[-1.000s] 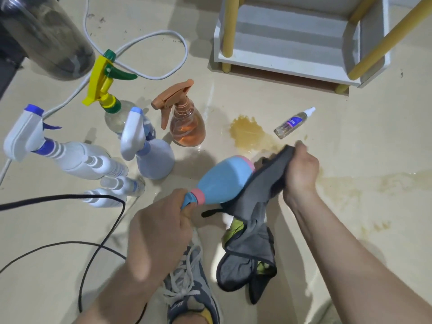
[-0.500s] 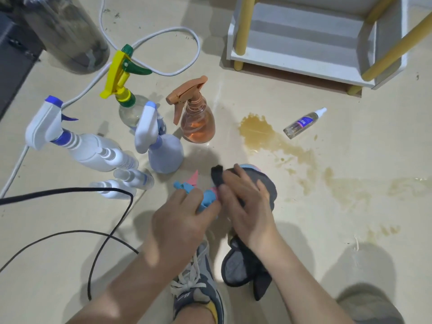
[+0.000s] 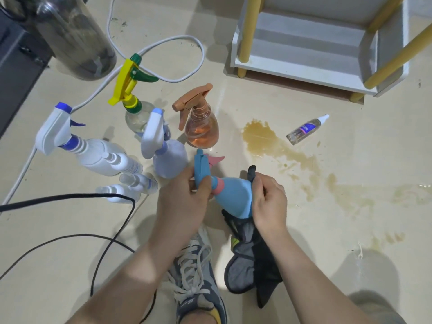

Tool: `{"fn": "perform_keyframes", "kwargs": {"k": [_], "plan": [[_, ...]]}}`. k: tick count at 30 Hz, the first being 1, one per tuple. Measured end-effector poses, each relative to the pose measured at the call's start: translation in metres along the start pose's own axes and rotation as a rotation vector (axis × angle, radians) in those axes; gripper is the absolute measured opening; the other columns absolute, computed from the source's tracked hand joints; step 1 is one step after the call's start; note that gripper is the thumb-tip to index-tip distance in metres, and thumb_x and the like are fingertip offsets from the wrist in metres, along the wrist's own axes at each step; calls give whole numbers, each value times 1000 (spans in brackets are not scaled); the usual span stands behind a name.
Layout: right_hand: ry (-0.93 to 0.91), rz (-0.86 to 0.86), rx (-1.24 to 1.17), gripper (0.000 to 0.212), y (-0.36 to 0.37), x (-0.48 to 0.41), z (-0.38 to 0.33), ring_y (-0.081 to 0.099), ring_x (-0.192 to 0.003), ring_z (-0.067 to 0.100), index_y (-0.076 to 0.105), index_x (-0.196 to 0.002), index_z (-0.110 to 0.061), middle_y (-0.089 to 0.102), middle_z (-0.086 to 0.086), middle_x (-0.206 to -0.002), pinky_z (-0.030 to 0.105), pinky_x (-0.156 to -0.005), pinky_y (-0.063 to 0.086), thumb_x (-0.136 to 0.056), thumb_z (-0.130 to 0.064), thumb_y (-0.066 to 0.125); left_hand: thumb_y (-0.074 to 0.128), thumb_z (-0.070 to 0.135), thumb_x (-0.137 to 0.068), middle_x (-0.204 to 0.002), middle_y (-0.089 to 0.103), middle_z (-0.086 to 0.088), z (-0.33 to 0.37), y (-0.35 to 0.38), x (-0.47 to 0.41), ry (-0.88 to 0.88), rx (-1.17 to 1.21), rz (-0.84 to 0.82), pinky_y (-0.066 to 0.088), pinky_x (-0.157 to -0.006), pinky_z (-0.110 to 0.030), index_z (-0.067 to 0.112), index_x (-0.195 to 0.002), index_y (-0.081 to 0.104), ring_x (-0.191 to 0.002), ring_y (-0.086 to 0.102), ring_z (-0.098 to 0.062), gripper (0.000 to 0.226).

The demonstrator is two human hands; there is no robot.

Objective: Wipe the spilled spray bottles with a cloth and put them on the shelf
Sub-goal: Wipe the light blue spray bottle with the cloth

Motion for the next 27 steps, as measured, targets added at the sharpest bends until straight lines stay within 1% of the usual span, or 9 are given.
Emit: {"fn": "perform_keyframes", "kwargs": {"k": [2, 5, 10, 12, 17, 19, 21, 24, 27], "plan": [[-12, 23, 48, 37, -10, 5, -12, 50, -81, 31, 45, -65, -28, 53, -11, -69, 24, -70, 32, -100, -17, 47, 56, 27, -94, -71, 74, 7, -2, -11, -4, -25, 36, 81, 60, -75, -45, 36, -85, 67, -68, 73, -11, 17], [-171, 93, -60, 22, -36, 26, -58, 49, -84, 16, 64, -80, -24, 57, -16, -77, 19, -74, 35, -97, -14, 54, 57, 23, -95, -69, 74, 8, -3, -20, -5, -16, 55, 150, 61, -73, -40, 32, -87, 66, -67, 72, -9, 15], [-490, -131, -116, 40, 7, 54, -129, 43, -129, 16, 60, -134, -11, 57, -4, -138, 19, -110, 27, -100, -23, 41, 52, 23, -92, -63, 61, 27, 14, -6, 10, 210, -201, 155, 38, -54, -10, 33, -62, 49, -58, 55, 6, 32], [-516, -172, -107, 43, 22, 47, -122, 33, -138, 16, 55, -139, -10, 48, -1, -149, 23, -115, 21, -101, -23, 38, 53, 15, -91, -58, 57, 23, 11, -5, 12, 200, -207, 176, 35, -50, -14, 31, -59, 43, -55, 50, -1, 37], [-492, -104, -94, 42, 28, 32, -107, 40, -129, 16, 55, -138, -14, 49, -9, -146, 25, -111, 30, -101, -20, 36, 58, 21, -93, -58, 61, 4, 6, -7, 6, 183, -174, 217, 46, -57, -31, 19, -75, 61, -59, 56, -13, 19], [-364, -56, -197, 32, 29, 23, -95, 50, -103, 10, 65, -114, -21, 64, -15, -112, 28, -88, 42, -95, -10, 41, 59, 26, -92, -68, 68, 7, 0, -7, 7, 138, -83, 202, 54, -65, -36, 25, -86, 67, -66, 64, -7, 11], [-244, 9, -215, 27, 21, 16, -81, 46, -78, 14, 57, -86, -24, 49, -16, -75, 28, -67, 36, -88, -3, 41, 60, 32, -91, -78, 72, 15, -5, -9, 13, 106, -17, 182, 58, -73, -38, 35, -101, 67, -75, 68, -2, 13], [-238, -49, -171, 49, 13, 24, -96, 50, -93, 15, 69, -114, -28, 54, -20, -81, 17, -75, 40, -83, 0, 42, 56, 37, -89, -74, 71, 8, -4, -5, 17, 176, -81, 127, 56, -69, -43, 32, -101, 66, -72, 68, -11, 16], [-313, -92, -170, 61, 4, 33, -116, 44, -113, 4, 65, -124, -34, 52, -45, -104, 12, -95, 35, -79, 0, 41, 56, 31, -90, -69, 67, 3, 1, -4, 22, 245, -136, 112, 52, -65, -45, 29, -97, 65, -68, 64, -19, 11]]}}
Point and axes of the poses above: each hand's wrist, its own x-axis away from the middle knuckle, its own y-axis out of the palm, z = x × y, the point moved 4 cm from there along -x, towards the middle knuckle
